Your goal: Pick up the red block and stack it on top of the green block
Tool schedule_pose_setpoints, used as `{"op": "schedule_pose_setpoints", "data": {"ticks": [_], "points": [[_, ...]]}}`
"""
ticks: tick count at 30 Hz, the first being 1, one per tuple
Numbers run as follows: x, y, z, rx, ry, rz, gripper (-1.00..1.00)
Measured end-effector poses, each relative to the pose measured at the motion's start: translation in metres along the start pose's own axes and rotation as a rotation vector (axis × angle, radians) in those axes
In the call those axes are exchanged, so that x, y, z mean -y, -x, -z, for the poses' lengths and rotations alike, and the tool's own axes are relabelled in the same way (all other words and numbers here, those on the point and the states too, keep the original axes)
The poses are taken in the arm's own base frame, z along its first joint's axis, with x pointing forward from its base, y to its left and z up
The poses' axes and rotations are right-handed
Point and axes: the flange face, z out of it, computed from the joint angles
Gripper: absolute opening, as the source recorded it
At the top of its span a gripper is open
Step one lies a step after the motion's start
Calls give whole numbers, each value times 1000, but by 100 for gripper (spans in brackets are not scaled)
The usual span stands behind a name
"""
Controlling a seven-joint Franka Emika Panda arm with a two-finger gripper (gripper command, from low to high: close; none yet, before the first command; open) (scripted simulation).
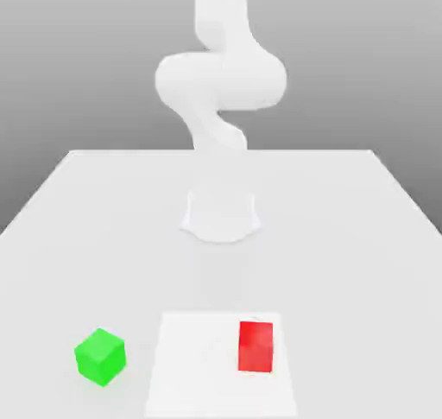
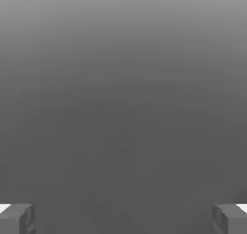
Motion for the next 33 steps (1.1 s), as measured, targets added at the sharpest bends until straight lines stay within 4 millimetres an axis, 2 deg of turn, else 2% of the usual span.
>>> {"op": "schedule_pose_setpoints", "data": {"ticks": [4, 8, 12, 16, 20, 26, 27, 33], "points": [[-11, 24, -96, 101, 100, -14, 0], [-34, 60, -180, 195, 199, -26, 0], [-68, 105, -250, 286, 300, -36, 0], [-111, 156, -307, 374, 403, -45, 0], [-160, 213, -348, 459, 508, -49, 0], [-197, 249, -396, 477, 533, -54, 0], [-202, 253, -402, 477, 533, -54, -100], [-204, 255, -405, 477, 533, -54, -100]]}}
